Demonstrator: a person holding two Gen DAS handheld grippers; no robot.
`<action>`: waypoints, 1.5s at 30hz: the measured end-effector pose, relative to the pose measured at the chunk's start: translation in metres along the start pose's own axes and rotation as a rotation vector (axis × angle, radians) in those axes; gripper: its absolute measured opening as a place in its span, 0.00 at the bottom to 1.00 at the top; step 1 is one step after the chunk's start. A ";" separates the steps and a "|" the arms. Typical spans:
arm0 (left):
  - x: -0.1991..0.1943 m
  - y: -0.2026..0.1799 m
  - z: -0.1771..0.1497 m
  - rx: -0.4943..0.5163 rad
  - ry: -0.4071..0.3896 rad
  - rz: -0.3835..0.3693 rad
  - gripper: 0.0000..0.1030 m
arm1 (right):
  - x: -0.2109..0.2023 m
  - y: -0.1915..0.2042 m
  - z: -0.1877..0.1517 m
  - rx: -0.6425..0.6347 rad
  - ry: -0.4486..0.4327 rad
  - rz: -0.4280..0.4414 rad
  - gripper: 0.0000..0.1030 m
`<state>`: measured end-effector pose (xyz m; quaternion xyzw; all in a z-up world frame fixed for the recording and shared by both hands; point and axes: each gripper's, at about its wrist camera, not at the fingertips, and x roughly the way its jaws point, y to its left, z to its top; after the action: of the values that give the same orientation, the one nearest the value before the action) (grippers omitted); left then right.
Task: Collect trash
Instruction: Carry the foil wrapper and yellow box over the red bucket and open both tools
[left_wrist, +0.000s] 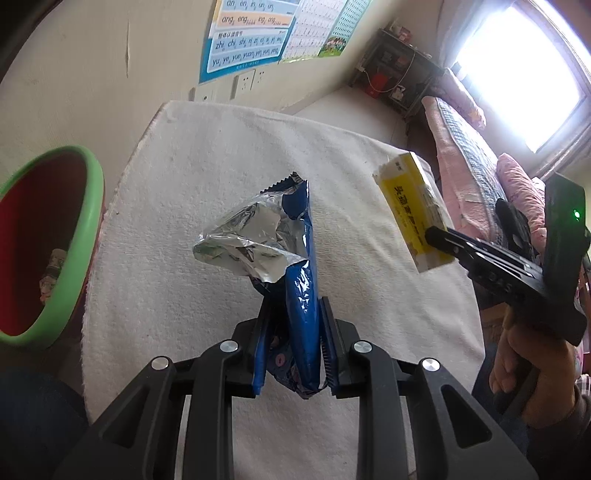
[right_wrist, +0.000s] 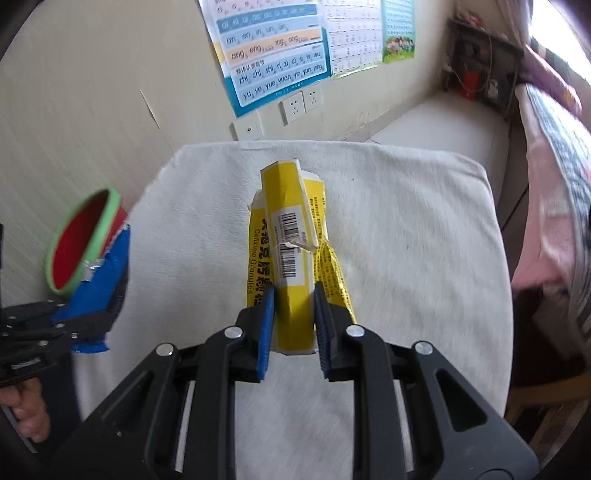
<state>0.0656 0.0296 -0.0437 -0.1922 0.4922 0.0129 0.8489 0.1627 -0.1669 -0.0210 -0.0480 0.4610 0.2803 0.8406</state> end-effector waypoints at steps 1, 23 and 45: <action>-0.003 0.000 -0.001 0.002 -0.006 0.000 0.22 | -0.004 0.002 -0.004 0.009 -0.002 0.009 0.20; -0.060 0.025 -0.011 -0.016 -0.104 -0.017 0.21 | -0.044 0.083 -0.008 -0.057 -0.056 0.051 0.20; -0.135 0.175 0.016 -0.241 -0.245 0.127 0.21 | 0.008 0.243 0.047 -0.228 -0.039 0.269 0.20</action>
<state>-0.0276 0.2192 0.0215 -0.2579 0.3910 0.1486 0.8709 0.0763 0.0559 0.0425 -0.0754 0.4119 0.4415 0.7935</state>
